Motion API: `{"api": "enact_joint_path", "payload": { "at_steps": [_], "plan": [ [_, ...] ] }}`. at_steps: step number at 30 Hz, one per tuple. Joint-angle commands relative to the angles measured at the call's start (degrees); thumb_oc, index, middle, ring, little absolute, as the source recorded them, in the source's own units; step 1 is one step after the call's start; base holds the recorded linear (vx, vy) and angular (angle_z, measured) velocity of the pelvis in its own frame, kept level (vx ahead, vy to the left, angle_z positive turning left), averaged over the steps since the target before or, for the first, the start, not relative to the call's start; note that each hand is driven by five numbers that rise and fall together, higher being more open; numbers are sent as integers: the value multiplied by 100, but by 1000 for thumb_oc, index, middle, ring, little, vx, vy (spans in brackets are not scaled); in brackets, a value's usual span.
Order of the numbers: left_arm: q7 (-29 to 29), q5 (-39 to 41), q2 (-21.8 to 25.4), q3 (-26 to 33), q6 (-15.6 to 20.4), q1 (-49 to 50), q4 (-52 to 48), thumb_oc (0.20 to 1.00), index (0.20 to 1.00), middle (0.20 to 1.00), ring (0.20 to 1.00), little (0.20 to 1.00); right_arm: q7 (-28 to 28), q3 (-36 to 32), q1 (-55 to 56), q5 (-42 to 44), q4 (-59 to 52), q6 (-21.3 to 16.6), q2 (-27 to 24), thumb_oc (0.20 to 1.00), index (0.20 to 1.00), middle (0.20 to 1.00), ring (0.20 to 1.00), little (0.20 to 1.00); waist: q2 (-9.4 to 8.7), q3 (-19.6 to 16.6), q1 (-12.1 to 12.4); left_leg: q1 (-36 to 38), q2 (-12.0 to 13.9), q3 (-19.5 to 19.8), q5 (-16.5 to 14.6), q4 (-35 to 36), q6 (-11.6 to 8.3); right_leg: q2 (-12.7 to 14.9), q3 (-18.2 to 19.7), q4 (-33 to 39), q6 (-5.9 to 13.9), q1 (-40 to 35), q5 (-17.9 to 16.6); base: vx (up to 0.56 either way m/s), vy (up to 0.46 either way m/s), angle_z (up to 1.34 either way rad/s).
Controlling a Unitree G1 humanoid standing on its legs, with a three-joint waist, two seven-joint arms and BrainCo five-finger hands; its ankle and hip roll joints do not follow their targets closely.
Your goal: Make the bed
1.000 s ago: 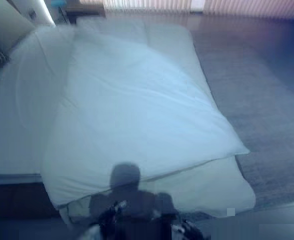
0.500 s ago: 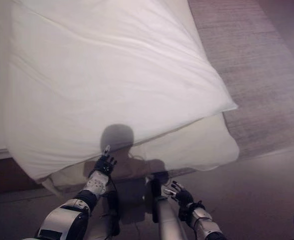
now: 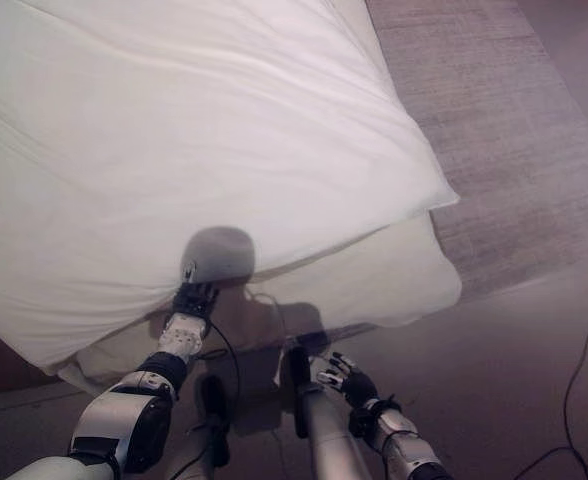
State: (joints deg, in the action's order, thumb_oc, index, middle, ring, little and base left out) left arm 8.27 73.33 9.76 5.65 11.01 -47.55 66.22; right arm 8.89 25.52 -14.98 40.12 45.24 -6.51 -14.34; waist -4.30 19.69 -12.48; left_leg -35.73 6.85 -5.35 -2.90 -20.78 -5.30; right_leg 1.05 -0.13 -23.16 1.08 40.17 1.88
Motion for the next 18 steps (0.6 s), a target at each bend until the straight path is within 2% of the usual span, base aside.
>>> {"api": "enact_joint_path", "payload": {
  "at_steps": [1,3,4,6,15,18],
  "plan": [
    [-67,64,224,81,513,-543,-20,1000,1000,1000,1000,1000,-5,162,443,115,-201,-142,-104,1000,1000,1000,1000,1000,49,-465,-76,-430,69,72,-89,-385,-133,179,53,174,464,71,-66,0,0,0],
    [-26,77,246,95,579,-587,-56,1000,1000,1000,1000,1000,-15,165,473,106,-220,-143,-103,1000,1000,1000,1000,1000,51,-476,-71,-430,70,75,-91,-379,-137,174,57,186,462,77,-73,0,0,0],
    [22,59,260,103,644,-631,-108,460,460,460,460,460,-39,143,507,125,-230,-161,-94,1000,1000,1000,1000,1000,66,-490,-63,-419,71,61,-81,-342,-142,173,68,215,468,73,-88,0,0,0],
    [39,48,265,102,656,-638,-105,200,200,200,200,200,-40,143,517,135,-224,-165,-84,1000,1000,1000,1000,1000,72,-488,-51,-410,69,55,-77,-324,-141,176,73,227,471,74,-96,0,0,0],
    [230,200,86,55,975,-749,-474,200,200,200,200,200,-116,136,484,316,-269,-218,16,1000,1000,1000,1000,1000,121,-462,27,-381,65,57,-44,-281,-159,190,24,274,459,22,-101,0,0,-1],
    [174,268,-80,-15,1105,-674,-838,200,200,200,200,200,-150,91,351,665,-297,-258,135,1000,1000,1000,1000,1000,151,-441,81,-361,54,79,-25,-245,-154,185,32,327,454,-10,-123,0,0,0]
  ]
}}
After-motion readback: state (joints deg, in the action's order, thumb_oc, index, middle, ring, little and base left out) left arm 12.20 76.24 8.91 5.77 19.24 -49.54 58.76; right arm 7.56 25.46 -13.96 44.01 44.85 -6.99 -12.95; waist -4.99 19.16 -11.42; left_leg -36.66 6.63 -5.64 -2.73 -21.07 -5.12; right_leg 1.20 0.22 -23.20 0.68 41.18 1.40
